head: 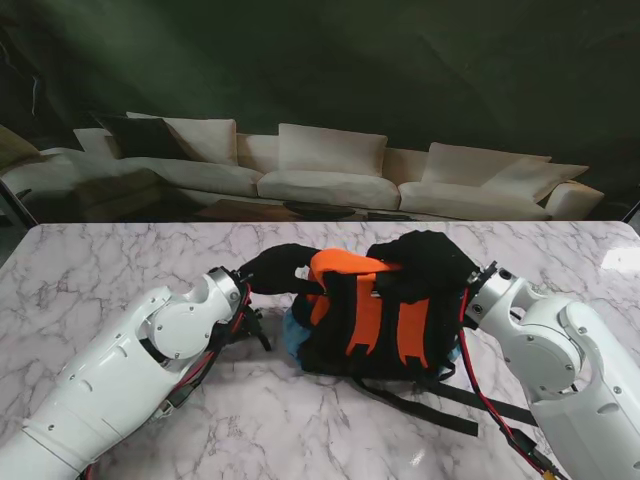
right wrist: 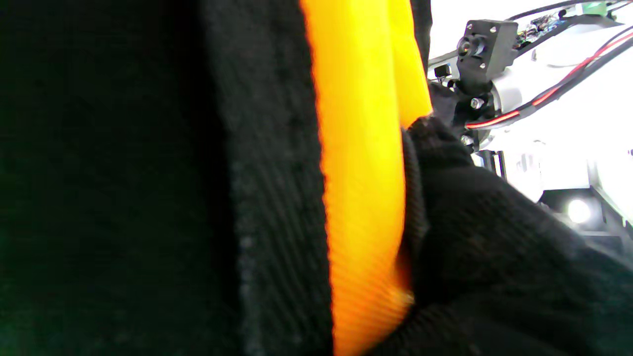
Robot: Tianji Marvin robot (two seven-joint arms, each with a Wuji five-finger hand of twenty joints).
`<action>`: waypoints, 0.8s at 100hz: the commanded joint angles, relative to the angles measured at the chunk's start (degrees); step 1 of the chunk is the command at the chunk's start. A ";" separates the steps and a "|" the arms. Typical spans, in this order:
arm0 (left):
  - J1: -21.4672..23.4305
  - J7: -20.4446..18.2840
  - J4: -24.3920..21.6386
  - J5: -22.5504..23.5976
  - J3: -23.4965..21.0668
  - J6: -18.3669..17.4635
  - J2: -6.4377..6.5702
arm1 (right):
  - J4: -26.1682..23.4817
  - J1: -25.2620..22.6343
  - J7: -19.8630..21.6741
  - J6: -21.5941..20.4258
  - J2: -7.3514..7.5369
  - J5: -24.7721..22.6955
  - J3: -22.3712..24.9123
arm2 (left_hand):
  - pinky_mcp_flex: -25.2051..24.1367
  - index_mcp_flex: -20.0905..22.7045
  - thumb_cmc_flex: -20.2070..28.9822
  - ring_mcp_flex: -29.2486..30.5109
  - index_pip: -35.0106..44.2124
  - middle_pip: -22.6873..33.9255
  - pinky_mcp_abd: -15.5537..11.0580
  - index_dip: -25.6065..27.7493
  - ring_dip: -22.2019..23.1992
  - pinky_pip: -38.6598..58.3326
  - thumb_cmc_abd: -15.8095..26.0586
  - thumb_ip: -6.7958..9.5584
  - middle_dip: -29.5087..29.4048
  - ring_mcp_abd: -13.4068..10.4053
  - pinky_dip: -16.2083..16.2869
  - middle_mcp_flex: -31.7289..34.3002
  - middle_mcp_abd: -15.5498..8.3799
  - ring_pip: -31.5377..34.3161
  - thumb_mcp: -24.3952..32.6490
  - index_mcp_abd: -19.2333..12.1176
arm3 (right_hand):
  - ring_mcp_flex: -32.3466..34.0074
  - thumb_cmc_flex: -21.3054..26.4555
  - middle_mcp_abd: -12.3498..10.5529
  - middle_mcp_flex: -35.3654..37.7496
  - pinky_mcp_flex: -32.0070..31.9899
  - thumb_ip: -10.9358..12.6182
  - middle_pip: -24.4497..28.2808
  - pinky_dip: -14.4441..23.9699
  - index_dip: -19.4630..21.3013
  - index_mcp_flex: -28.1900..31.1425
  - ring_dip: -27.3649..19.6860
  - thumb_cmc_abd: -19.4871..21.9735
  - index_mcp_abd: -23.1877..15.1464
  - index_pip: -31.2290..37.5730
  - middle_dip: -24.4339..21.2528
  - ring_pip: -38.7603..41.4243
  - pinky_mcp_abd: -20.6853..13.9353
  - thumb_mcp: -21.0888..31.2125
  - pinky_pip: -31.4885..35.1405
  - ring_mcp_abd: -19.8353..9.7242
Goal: Put the umbrella and water cup into the side pockets of the backpack
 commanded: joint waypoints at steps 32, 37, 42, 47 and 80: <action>4.21 -3.58 -4.26 8.10 -10.53 -5.16 2.69 | 0.86 -0.75 0.74 0.80 -0.04 -0.02 0.82 | -0.60 -3.35 -11.52 0.16 4.87 3.25 1.35 10.08 4.29 0.98 1.21 0.68 7.55 0.29 4.18 -2.99 0.17 2.99 -1.70 -1.45 | 2.89 5.39 -2.68 2.67 -0.43 2.22 4.65 -0.74 2.13 3.92 -1.15 6.29 -11.86 5.57 0.97 0.07 -0.63 6.34 1.46 1.09; 4.64 -4.36 -4.58 9.07 -11.89 -6.76 3.09 | 0.94 -0.70 0.73 0.96 -0.06 0.01 0.79 | 0.17 -1.52 -11.67 1.29 8.27 5.68 0.79 13.67 7.24 2.10 0.98 0.61 11.10 0.14 5.49 -1.52 -0.48 5.26 -1.71 -3.42 | 2.87 5.37 -2.67 2.56 -0.55 2.20 4.63 -0.77 2.16 3.89 -1.25 6.34 -11.80 5.57 0.91 -0.12 -0.61 6.35 1.38 1.09; 5.02 -5.98 -4.66 8.27 -12.96 -8.41 3.49 | 0.93 -0.69 0.77 1.10 -0.05 -0.06 0.77 | 1.97 2.02 -11.71 4.05 12.23 8.35 0.27 15.96 13.17 5.13 0.62 0.54 14.47 -0.91 7.55 1.19 -2.24 10.59 -1.67 -5.26 | 2.87 5.39 -2.74 2.45 -0.68 2.17 4.63 -0.81 2.17 3.83 -1.37 6.43 -11.82 5.54 0.86 -0.36 -0.59 6.33 1.28 1.05; 5.51 -7.38 -4.56 6.09 -13.61 -9.44 3.71 | 0.93 -0.69 0.76 1.15 -0.05 -0.17 0.75 | 2.93 5.38 -11.66 5.53 15.94 10.54 0.52 16.88 18.66 8.09 0.18 0.54 17.00 -1.00 9.60 3.47 -3.07 14.73 -1.64 -5.03 | 2.81 5.45 -2.83 2.40 -0.84 2.18 4.64 -0.85 2.24 3.78 -1.46 6.42 -11.93 5.57 0.82 -0.58 -0.61 6.34 1.16 1.02; 6.97 -9.19 -2.59 0.30 -12.46 -11.01 3.92 | 1.54 -0.18 0.55 1.30 -0.08 -0.34 0.22 | 4.93 13.32 -12.08 7.53 23.81 11.75 2.50 14.75 30.42 20.08 0.91 0.45 18.66 -1.04 18.16 5.84 -3.99 23.71 -1.66 -2.78 | 2.64 5.59 -3.29 1.29 -2.43 2.64 3.74 -1.25 2.77 3.29 -2.57 6.31 -12.34 5.60 -0.23 -4.33 -0.61 6.51 -0.48 0.99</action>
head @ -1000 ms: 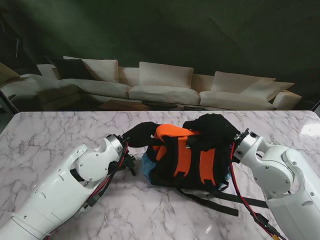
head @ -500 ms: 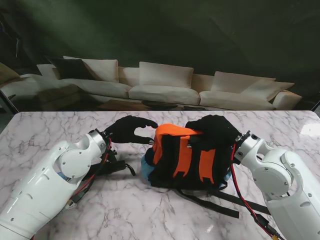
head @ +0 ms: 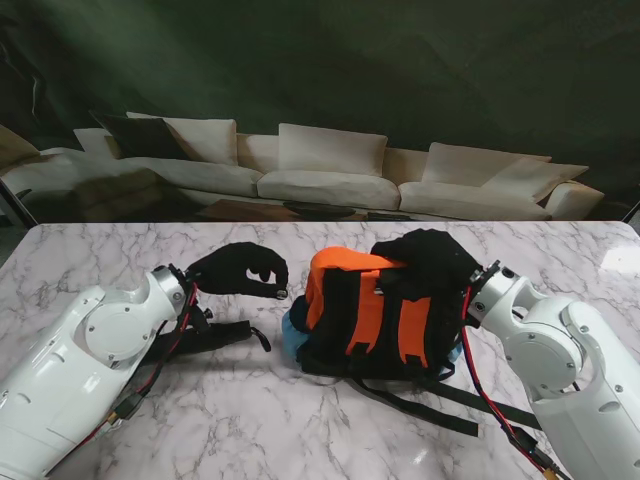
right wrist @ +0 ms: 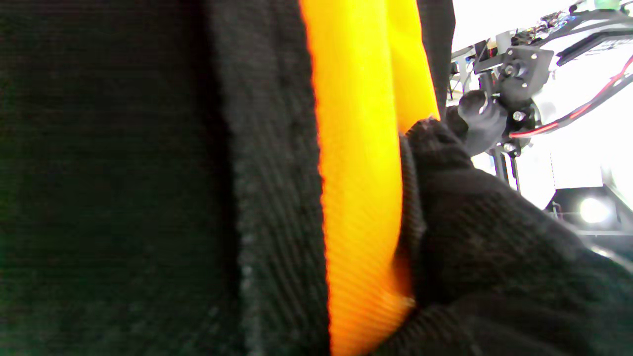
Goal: Put the umbrella and water cup into the side pockets of the backpack
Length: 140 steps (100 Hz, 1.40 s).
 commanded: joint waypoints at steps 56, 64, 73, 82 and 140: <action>-2.40 -1.23 4.84 -2.08 8.10 0.99 -0.54 | 1.72 -0.15 -0.08 0.99 0.06 -0.72 -0.81 | -0.27 4.91 1.28 0.90 -6.08 -1.29 1.36 -9.29 1.15 3.74 3.08 0.48 -3.74 0.63 2.41 2.05 -0.98 2.13 -1.31 -0.29 | 2.64 5.84 -3.32 0.88 -0.89 2.77 3.59 -0.57 2.37 3.03 -0.32 6.24 -11.93 5.42 -0.43 -2.06 -0.65 6.24 -0.51 0.54; -2.70 -1.05 4.92 -2.58 8.82 0.75 -0.63 | 1.89 -0.02 -0.06 0.99 0.07 -0.82 -0.96 | -0.22 4.62 1.66 1.01 -6.44 -1.31 1.36 -9.60 1.11 3.77 3.22 0.48 -3.89 0.64 2.45 2.08 -1.30 2.18 -1.33 -0.47 | 2.70 5.91 -3.41 0.80 -1.11 2.81 3.59 -0.59 2.36 2.93 -0.30 6.28 -11.93 5.35 -0.44 -2.25 -0.61 6.19 -0.69 0.41; -2.87 -0.83 4.83 -3.38 9.42 0.59 -0.77 | 2.15 0.10 -0.13 1.11 0.05 -0.82 -1.12 | -0.26 4.20 2.10 0.99 -7.20 -1.45 1.36 -10.12 1.03 3.74 3.57 0.48 -4.17 0.72 2.46 2.17 -1.44 2.14 -1.33 -0.70 | 2.72 5.96 -3.40 0.74 -1.10 2.83 3.62 -0.56 2.40 2.94 -0.24 6.31 -11.90 5.37 -0.42 -2.40 -0.59 6.14 -0.74 0.40; -3.22 -1.85 4.53 -4.26 10.02 0.71 -0.60 | 2.40 0.19 -0.19 1.27 0.04 -0.84 -1.20 | -1.13 4.32 2.85 0.17 -8.54 -2.05 1.53 -11.22 -0.31 2.78 4.41 0.43 -4.91 1.13 2.15 1.74 -1.40 0.17 -1.51 -1.12 | 2.71 6.01 -3.41 0.70 -1.12 2.84 3.65 -0.53 2.42 2.95 -0.17 6.34 -11.90 5.37 -0.42 -2.53 -0.59 6.10 -0.78 0.49; -3.32 -6.91 1.58 1.63 10.12 3.62 1.07 | 2.79 0.44 0.13 1.18 0.13 -1.06 -1.39 | -4.45 -15.56 4.21 -5.20 -33.76 -14.33 0.69 -30.33 -9.19 -1.23 8.55 0.10 -19.98 0.84 2.07 -12.85 -2.94 -10.33 -2.29 -8.89 | 2.76 6.09 -3.54 0.59 -1.78 2.89 3.99 -0.44 2.59 2.99 0.46 6.43 -12.01 5.34 -0.15 -2.80 -0.49 5.94 -1.39 0.27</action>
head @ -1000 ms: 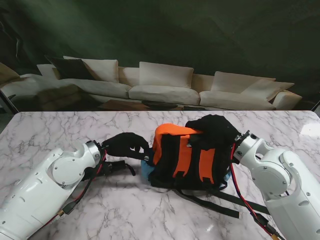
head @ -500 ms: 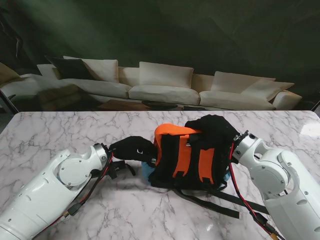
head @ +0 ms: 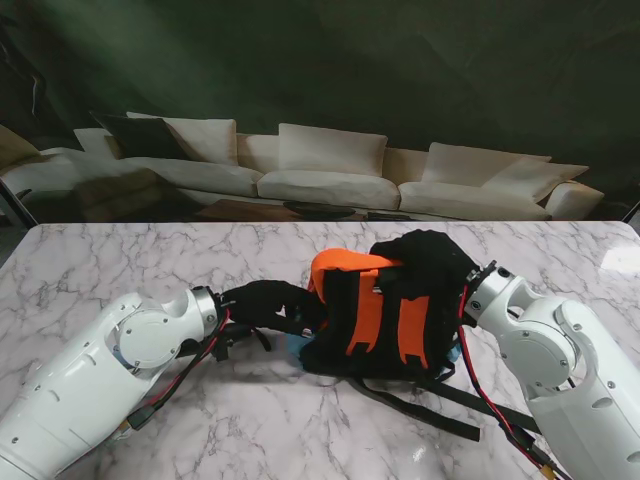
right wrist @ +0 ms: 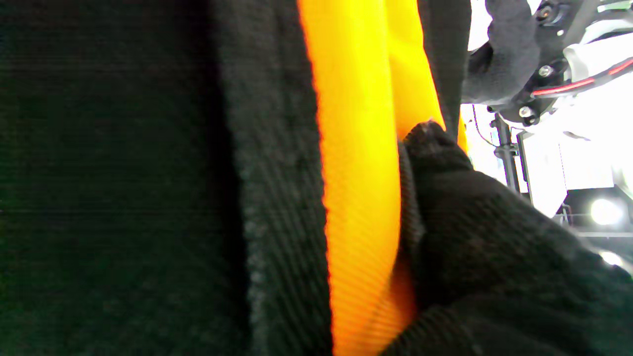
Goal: Put the umbrella and water cup into the side pockets of the backpack
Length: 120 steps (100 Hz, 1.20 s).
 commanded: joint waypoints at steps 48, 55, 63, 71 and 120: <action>4.03 4.74 -1.66 3.06 -5.93 -2.88 -0.73 | 1.58 0.14 0.75 0.80 0.16 -0.51 -1.19 | -0.02 7.61 -0.95 -0.42 5.30 0.42 0.43 5.33 -2.51 -0.23 2.04 0.26 0.85 0.64 0.75 3.20 4.42 -1.96 -1.44 0.66 | 2.75 6.10 -3.25 0.55 -0.78 2.88 3.83 -0.33 2.01 3.17 0.87 5.83 -10.87 5.28 -0.06 -0.53 -0.32 5.87 -0.06 0.32; 4.39 4.80 -2.12 3.55 -6.65 -3.22 -0.67 | 1.69 0.23 0.64 0.96 0.14 -0.50 -1.34 | -0.10 7.04 -1.14 -0.57 4.69 0.23 0.47 5.23 -2.77 -0.36 2.02 0.27 0.86 0.61 0.65 2.96 4.53 -2.25 -1.49 0.63 | 2.77 6.12 -3.27 0.59 -0.77 2.88 3.83 -0.31 2.02 3.15 0.90 5.85 -10.88 5.28 -0.05 -0.57 -0.32 5.84 -0.08 0.25; 5.05 5.79 -2.49 4.07 -7.73 -3.84 -0.80 | 1.78 0.30 0.49 1.08 0.11 -0.59 -1.45 | -1.03 5.67 -1.72 -1.10 3.12 0.18 1.04 5.14 -4.98 -4.22 1.83 0.36 1.10 0.41 -1.65 3.26 4.62 -4.69 -1.38 1.39 | 2.77 6.12 -3.28 0.59 -0.77 2.88 3.82 -0.29 2.02 3.11 0.92 5.86 -10.91 5.26 -0.05 -0.61 -0.32 5.82 -0.09 0.32; 5.69 6.33 -2.70 4.41 -9.23 -5.08 -0.80 | 1.76 0.30 0.41 1.16 0.11 -0.77 -1.44 | -1.90 2.22 -2.59 -2.71 0.70 -0.03 -0.07 4.46 -10.08 -12.03 1.72 0.48 1.12 -0.17 -7.01 3.16 4.85 -9.40 -1.32 3.15 | 2.77 6.12 -3.29 0.60 -0.81 2.87 3.83 -0.28 2.05 3.13 0.95 5.89 -10.92 5.28 -0.04 -0.64 -0.28 5.80 -0.13 0.28; 12.35 2.59 -3.97 11.06 -23.16 -9.50 1.02 | 1.33 0.44 0.76 1.71 0.13 -0.85 -0.75 | -8.27 -11.12 -12.08 -20.14 -7.33 -9.63 -8.74 -0.92 -32.07 -35.36 -7.73 0.96 -13.09 -2.22 -28.10 -17.48 11.26 -23.76 -1.01 10.99 | 2.75 6.25 -3.24 0.47 -0.87 2.86 3.76 -0.22 2.14 3.08 1.04 6.05 -10.91 5.25 -0.03 -1.00 -0.05 5.53 -0.32 0.34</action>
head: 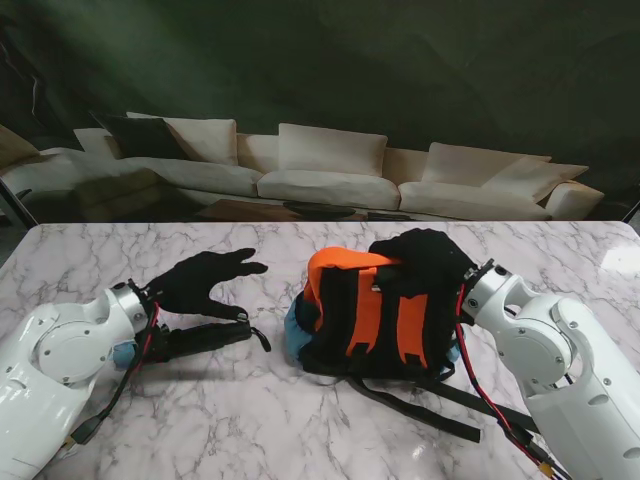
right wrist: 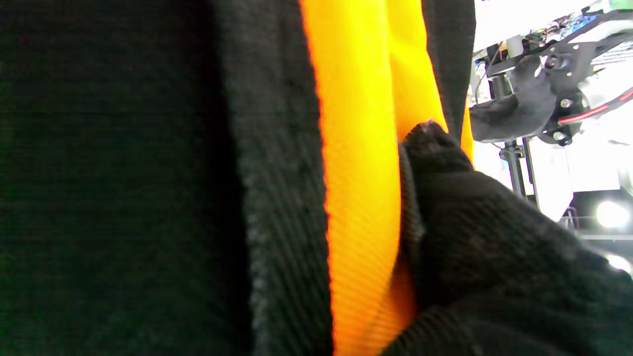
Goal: Put the umbrella and water cup into the side pockets of the backpack
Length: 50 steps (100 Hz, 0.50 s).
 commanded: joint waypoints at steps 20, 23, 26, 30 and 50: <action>2.14 -2.47 1.73 5.41 -4.05 0.08 1.56 | 0.68 -0.48 1.01 1.00 0.21 -0.86 0.23 | -2.28 -8.56 -3.37 -5.00 -3.48 -1.93 -1.91 -2.94 -2.81 -4.74 -4.33 0.61 -4.45 -0.53 -3.45 -8.95 -0.44 -1.59 -0.98 -0.16 | 2.77 6.29 -3.17 0.46 -0.50 2.87 3.37 -0.20 2.01 3.10 1.02 6.11 -10.79 5.23 -0.01 -0.38 0.00 5.46 0.07 0.33; 2.46 -2.05 1.92 6.57 -4.65 -0.17 1.54 | 0.69 -0.48 1.02 1.03 0.22 -0.92 0.23 | -1.72 -8.58 -3.33 -4.40 -3.38 -1.66 -1.60 -2.99 -2.72 -4.50 -4.40 0.63 -4.41 -0.20 -3.35 -8.50 -0.21 -1.20 -0.94 0.41 | 2.79 6.30 -3.23 0.44 -0.50 2.88 3.37 -0.20 2.01 3.10 1.03 6.08 -10.83 5.21 -0.01 -0.38 0.00 5.45 0.06 0.28; 2.74 -1.38 2.18 7.49 -5.20 -0.42 1.50 | 0.69 -0.50 1.03 1.07 0.22 -0.98 0.22 | -1.08 -8.04 -3.22 -3.51 -3.01 -1.10 -1.45 -2.90 -2.55 -4.08 -4.55 0.65 -4.15 -0.13 -3.14 -7.31 0.23 -0.68 -0.89 1.23 | 2.79 6.30 -3.23 0.43 -0.50 2.89 3.37 -0.19 2.04 3.16 1.04 6.11 -10.83 5.25 0.00 -0.38 0.01 5.46 0.05 0.26; 3.20 -1.11 2.38 8.02 -5.97 -0.51 1.52 | 0.71 -0.52 0.99 1.13 0.22 -1.10 0.21 | -0.96 -8.09 -3.09 -2.83 -2.25 -0.56 -1.68 -2.50 -2.14 -3.05 -4.77 0.65 -3.11 -0.21 -2.47 -6.04 0.66 0.07 -0.82 2.46 | 2.80 6.31 -3.21 0.41 -0.50 2.89 3.38 -0.19 2.03 3.06 1.07 6.11 -10.81 5.21 0.01 -0.37 0.01 5.43 0.04 0.27; 5.72 -0.10 2.95 12.47 -10.36 -1.58 1.72 | 0.66 -0.74 1.02 1.38 0.24 -1.50 0.36 | -0.96 -7.28 -3.04 -1.84 -1.38 0.92 -2.27 -1.89 -1.54 -2.14 -4.69 0.63 -0.89 -0.93 -1.97 -2.60 -0.46 0.58 -0.80 1.70 | 2.78 6.35 -3.25 0.32 -0.63 2.88 3.37 -0.21 2.06 3.03 1.11 6.19 -10.80 5.22 0.02 -0.48 0.07 5.25 -0.12 0.22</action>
